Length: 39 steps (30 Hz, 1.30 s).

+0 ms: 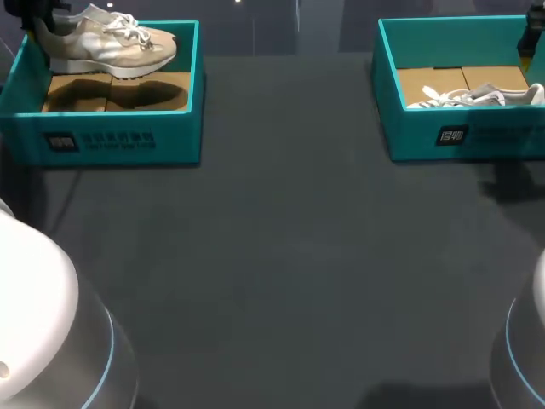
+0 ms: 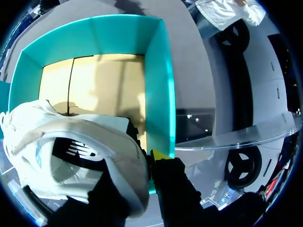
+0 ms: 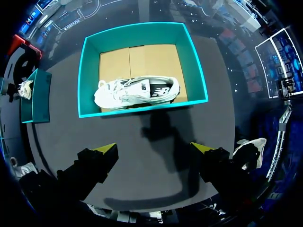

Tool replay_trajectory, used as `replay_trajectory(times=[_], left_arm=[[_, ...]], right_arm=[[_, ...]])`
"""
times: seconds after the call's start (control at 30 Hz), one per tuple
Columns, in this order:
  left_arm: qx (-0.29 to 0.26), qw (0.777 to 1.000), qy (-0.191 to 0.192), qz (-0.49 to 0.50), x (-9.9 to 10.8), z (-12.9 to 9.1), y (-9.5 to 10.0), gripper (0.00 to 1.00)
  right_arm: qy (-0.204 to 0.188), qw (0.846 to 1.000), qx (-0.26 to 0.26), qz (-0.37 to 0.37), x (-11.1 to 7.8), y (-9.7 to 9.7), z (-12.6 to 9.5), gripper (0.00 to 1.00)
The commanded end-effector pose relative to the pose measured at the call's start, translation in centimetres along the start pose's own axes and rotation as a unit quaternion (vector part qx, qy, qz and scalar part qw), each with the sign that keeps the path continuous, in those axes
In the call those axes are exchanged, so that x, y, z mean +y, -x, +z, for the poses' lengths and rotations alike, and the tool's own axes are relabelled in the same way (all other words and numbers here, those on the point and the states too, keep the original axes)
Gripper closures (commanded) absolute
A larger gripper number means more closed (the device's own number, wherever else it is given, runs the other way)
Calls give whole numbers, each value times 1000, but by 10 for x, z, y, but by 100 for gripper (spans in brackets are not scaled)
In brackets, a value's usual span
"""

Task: Take the shoe out of the shoebox, open the shoe tongue, remove and reinsert the insole, then place the shoe into the shoebox

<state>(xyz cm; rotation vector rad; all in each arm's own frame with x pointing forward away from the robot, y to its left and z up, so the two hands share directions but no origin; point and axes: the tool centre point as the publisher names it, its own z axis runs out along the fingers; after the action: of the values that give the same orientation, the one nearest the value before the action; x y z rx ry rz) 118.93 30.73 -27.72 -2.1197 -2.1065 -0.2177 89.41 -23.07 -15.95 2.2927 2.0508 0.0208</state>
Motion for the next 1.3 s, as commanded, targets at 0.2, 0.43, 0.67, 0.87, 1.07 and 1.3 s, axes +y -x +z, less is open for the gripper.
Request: replay_trajectory(times=[0.2, 0.43, 0.67, 0.87, 1.07, 1.3], left_arm=[[27, 999, 31, -4, -21, -79, -2, 100], [38, 998, 46, -6, -28, -123, 8, 100], [51, 997, 57, -14, -43, -160, 26, 100], [55, 997, 58, -6, -72, -180, 51, 100], [57, 996, 65, 3, -115, -193, 87, 100], [54, 996, 68, 12, -169, -203, 133, 100]], right_arm=[[0, 1000, -1, 0, 0, 0, 0, 0], [0, 1000, -1, 0, 0, 0, 0, 0], [0, 1000, -1, 0, 0, 0, 0, 0], [0, 1000, -1, 0, 0, 0, 0, 0], [0, 1000, -1, 0, 0, 0, 0, 0], [0, 1000, -1, 0, 0, 0, 0, 0]])
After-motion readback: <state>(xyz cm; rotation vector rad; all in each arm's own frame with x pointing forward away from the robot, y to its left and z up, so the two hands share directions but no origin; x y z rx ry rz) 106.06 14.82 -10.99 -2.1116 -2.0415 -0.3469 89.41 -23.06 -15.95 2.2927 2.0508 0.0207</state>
